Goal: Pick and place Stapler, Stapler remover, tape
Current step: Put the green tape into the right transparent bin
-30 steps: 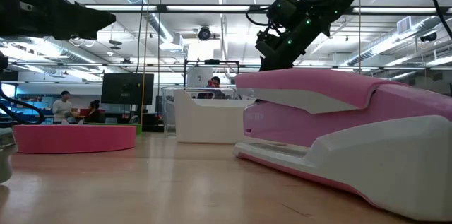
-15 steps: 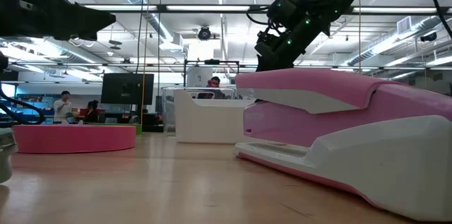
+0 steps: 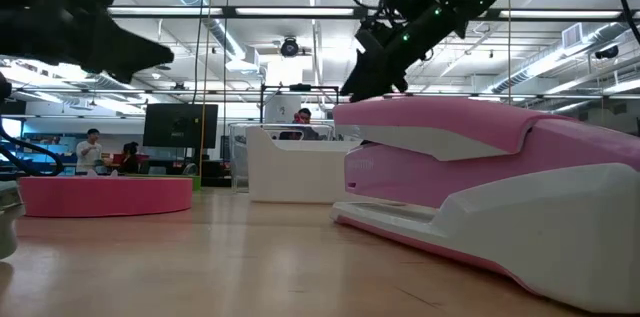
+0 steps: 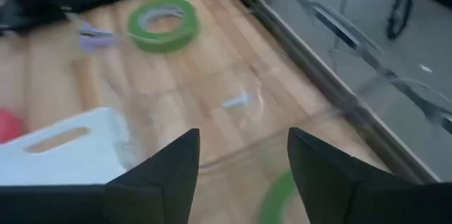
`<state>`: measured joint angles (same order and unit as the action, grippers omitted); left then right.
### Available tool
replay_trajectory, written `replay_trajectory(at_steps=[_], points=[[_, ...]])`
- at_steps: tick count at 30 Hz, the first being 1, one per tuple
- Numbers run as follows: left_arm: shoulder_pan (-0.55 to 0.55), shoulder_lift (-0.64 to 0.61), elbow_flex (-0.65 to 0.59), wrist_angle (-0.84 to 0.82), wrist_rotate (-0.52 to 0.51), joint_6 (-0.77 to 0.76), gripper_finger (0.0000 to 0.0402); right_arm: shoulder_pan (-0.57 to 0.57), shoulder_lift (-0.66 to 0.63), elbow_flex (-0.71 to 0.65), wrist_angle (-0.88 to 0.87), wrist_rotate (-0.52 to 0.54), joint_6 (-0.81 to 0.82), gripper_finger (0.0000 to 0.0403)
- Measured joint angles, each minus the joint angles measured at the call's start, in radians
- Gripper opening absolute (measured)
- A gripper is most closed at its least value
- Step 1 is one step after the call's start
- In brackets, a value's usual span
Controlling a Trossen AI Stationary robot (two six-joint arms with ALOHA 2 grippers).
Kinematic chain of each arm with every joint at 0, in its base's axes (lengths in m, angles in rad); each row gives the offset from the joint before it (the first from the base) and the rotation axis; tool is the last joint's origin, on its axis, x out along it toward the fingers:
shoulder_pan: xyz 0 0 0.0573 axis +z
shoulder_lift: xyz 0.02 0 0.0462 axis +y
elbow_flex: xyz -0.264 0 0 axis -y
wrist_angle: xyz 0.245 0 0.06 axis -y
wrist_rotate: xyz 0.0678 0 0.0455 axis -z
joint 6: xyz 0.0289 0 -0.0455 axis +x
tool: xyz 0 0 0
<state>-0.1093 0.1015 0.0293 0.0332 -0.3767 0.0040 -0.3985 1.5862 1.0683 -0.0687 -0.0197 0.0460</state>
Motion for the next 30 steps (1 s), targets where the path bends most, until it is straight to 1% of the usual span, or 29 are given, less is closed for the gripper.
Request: replay_trajectory(at_steps=[3, 6, 7, 8, 12, 14, 19, 20, 22, 24, 26, 30], points=[[0.002, 0.073, 0.075, -0.145, -0.143, -0.004, 0.0087, 0.041, -0.004, 0.0, 0.029, 0.0, -0.002, 0.021], [0.025, 0.168, 0.198, -0.318, -0.261, -0.095, 0.0084, 0.082, -0.005, 0.0, 0.063, 0.001, -0.006, 0.021], [0.04, 0.203, 0.232, -0.381, -0.276, -0.134, 0.0083, 0.095, -0.006, 0.0, 0.077, 0.002, -0.011, 0.021], [0.059, 0.243, 0.258, -0.398, -0.278, -0.162, 0.0083, 0.108, -0.006, 0.0, 0.091, 0.002, -0.015, 0.021], [0.149, 0.403, 0.362, -0.408, -0.295, -0.182, 0.0083, 0.156, -0.006, 0.0, 0.167, 0.002, -0.029, 0.021], [0.217, 0.491, 0.421, -0.452, -0.262, -0.202, 0.0083, 0.179, -0.006, 0.0, 0.188, 0.002, -0.04, 0.021], [0.451, 0.73, 0.568, -0.714, -0.124, -0.233, 0.0089, 0.222, -0.006, 0.0, 0.208, 0.003, -0.08, 0.021], [0.494, 0.778, 0.582, -0.738, -0.071, -0.226, 0.0095, 0.229, -0.006, 0.0, 0.208, 0.003, -0.084, 0.021], [0.564, 0.861, 0.602, -0.734, 0.042, -0.166, 0.0111, 0.24, -0.006, 0.0, 0.209, 0.004, -0.086, 0.021], [0.616, 0.936, 0.611, -0.74, 0.109, -0.095, 0.0133, 0.249, -0.006, 0.0, 0.21, 0.004, -0.087, 0.021], [0.649, 1.011, 0.623, -0.731, 0.12, -0.055, 0.0157, 0.257, -0.006, 0.0, 0.212, 0.004, -0.089, 0.021], [0.698, 1.119, 0.644, -0.731, 0.112, -0.045, 0.0201, 0.27, -0.006, 0.0, 0.215, 0.004, -0.092, 0.021]])
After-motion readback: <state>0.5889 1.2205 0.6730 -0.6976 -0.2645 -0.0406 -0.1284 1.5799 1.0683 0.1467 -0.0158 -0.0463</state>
